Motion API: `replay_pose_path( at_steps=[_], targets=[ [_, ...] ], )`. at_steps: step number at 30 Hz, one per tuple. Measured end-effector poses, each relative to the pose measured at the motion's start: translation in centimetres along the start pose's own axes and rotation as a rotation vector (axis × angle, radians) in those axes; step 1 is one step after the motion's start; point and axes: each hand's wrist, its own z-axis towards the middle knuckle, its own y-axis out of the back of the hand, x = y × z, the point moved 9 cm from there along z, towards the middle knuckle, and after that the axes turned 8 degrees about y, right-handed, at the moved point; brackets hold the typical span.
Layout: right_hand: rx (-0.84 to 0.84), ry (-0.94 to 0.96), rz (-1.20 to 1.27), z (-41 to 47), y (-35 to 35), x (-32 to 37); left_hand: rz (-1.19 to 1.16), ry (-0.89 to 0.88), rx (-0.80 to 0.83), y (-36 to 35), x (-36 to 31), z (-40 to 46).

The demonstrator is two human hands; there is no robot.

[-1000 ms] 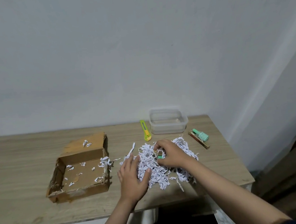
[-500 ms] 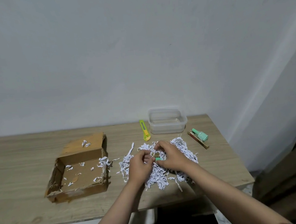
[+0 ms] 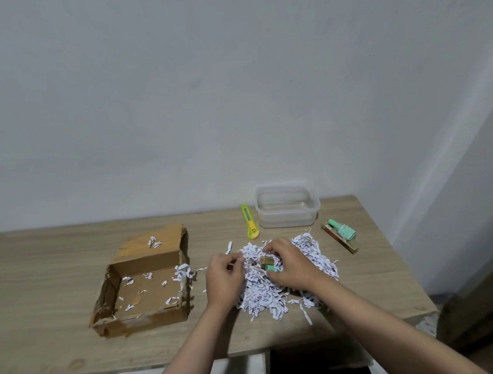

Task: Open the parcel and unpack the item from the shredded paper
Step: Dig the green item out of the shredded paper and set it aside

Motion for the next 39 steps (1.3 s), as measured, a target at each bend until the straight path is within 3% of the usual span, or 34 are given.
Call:
replay_pose_path(
  at_steps=[6, 14, 20, 30, 35, 39],
  targets=[
    [-0.019, 0.017, 0.027, -0.3, 0.5, 0.4, -0.019, 0.025, 0.07, -0.7, 1.1, -0.5],
    [-0.013, -0.02, 0.035, -0.1, 0.7, -0.1, 0.005, -0.137, 0.205, -3.2, -0.6, -2.7],
    [0.012, -0.079, 0.012, 0.2, 0.7, -0.7, 0.004, -0.035, 0.293, -4.5, 0.3, -2.7],
    [0.033, -0.074, -0.193, -0.8, 1.1, -1.1, 0.102, 0.034, 0.226, -4.9, 1.3, -2.6],
    [-0.012, -0.112, -0.366, -1.4, 2.8, -1.5, -0.021, 0.03, 0.176, -4.3, 0.6, -2.2],
    [-0.044, -0.143, -0.344, -1.7, 3.4, -1.8, -0.06, 0.042, 0.161, -3.6, 0.2, -1.6]
  ],
)
